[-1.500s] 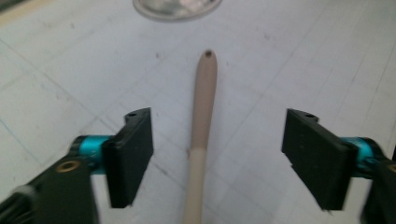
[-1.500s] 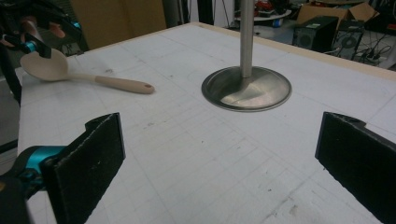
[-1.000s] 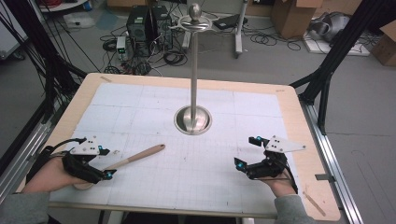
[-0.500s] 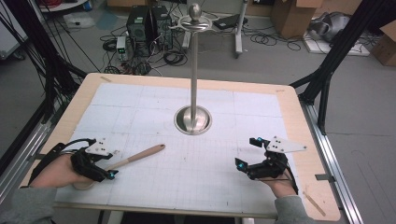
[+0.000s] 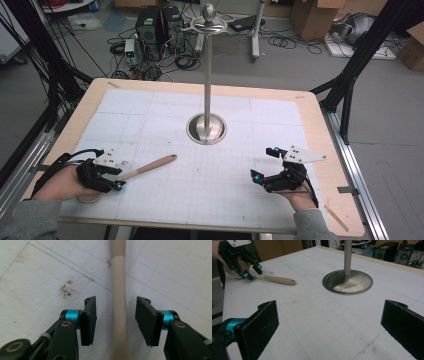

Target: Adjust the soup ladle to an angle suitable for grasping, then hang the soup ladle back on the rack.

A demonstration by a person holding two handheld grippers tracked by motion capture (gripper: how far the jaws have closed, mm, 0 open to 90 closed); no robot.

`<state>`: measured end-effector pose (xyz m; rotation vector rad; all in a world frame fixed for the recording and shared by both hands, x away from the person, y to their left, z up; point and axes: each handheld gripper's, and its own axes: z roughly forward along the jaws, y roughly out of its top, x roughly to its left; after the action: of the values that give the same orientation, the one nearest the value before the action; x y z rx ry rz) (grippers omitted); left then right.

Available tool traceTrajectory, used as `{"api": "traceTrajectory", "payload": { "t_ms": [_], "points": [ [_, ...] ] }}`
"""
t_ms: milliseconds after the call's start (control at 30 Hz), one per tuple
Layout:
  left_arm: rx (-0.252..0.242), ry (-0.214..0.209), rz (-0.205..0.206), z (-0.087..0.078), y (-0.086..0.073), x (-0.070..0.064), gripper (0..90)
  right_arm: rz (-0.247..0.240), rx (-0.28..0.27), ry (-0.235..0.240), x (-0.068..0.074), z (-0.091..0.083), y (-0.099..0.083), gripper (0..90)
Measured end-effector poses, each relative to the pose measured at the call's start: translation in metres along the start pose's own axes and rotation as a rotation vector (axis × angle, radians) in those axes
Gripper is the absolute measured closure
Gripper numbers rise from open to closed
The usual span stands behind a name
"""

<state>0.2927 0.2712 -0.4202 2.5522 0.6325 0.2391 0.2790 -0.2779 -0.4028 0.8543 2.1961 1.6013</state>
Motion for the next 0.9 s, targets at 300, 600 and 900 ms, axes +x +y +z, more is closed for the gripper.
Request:
{"api": "traceTrajectory", "payload": {
  "t_ms": [300,600,900],
  "points": [
    [0.016,-0.048,-0.02,0.002,0.001,0.005,64.4,-0.013,0.016,0.001,0.007,-0.007,-0.003,0.1],
    [0.021,-0.087,-0.049,0.002,0.004,0.01,76.5,-0.001,0.012,-0.01,0.004,-0.009,-0.005,0.1],
    [0.007,-0.074,-0.072,0.002,0.003,0.008,77.1,0.002,0.015,-0.004,0.005,-0.008,-0.005,0.1]
  ]
}}
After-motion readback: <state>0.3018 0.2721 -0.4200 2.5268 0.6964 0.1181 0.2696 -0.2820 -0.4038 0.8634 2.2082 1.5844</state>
